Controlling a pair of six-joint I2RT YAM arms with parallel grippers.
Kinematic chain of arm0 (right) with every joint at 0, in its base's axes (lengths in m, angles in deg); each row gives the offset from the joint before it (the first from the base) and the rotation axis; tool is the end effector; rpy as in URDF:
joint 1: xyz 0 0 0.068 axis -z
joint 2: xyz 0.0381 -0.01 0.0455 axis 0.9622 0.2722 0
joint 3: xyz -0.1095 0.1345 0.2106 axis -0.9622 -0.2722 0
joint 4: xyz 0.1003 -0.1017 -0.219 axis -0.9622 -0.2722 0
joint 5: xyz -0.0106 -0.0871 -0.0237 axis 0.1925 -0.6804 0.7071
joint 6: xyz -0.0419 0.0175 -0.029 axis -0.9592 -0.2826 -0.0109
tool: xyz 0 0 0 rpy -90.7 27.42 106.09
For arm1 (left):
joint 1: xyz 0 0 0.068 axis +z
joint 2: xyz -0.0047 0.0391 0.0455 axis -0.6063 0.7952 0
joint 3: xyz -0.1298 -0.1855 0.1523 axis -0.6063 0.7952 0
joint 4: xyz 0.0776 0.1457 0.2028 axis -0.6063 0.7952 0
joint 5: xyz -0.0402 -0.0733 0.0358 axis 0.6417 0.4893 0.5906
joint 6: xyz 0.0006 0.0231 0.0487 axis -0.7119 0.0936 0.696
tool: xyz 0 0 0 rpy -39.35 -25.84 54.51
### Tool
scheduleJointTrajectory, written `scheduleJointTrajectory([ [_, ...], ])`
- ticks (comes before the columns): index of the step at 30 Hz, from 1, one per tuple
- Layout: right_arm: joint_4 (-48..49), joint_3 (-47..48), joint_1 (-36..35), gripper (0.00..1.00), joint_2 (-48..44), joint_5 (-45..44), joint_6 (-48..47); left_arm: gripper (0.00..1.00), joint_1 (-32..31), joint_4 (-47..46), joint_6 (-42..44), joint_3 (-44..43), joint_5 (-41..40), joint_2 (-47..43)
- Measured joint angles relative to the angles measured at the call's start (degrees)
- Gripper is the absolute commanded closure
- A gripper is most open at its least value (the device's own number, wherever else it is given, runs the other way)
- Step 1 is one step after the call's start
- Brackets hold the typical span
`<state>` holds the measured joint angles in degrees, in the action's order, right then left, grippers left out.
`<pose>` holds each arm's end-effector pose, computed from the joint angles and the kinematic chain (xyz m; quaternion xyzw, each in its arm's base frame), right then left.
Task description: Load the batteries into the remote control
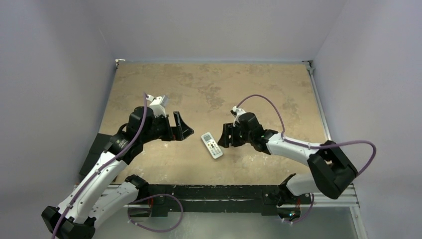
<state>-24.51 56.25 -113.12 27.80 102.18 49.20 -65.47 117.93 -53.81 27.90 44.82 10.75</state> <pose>0.2078 0.1782 0.1698 -0.1046 0.8995 0.3221 0.2762 0.1492 -0.0899 0.3132 0.0044 0.8631 -0.3536 0.3605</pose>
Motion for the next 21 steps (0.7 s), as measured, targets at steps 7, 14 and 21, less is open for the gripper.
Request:
scheduleJointTrajectory([
  [7, -7.52, 1.86, 0.0, 0.22, -11.13, -7.8, -3.58, 0.01, 0.0, 0.02, 1.2, 0.0, -4.07, 0.0],
  [14, -11.13, 3.63, 0.0, 0.15, -21.05, -13.57, -6.03, 0.01, 0.0, 0.55, 2.67, 0.0, -9.05, -0.04],
  [21, -13.53, 4.15, 0.0, 0.1, -28.35, -16.13, -7.3, 0.01, 0.0, 1.6, 5.27, -0.57, -14.25, -0.37],
])
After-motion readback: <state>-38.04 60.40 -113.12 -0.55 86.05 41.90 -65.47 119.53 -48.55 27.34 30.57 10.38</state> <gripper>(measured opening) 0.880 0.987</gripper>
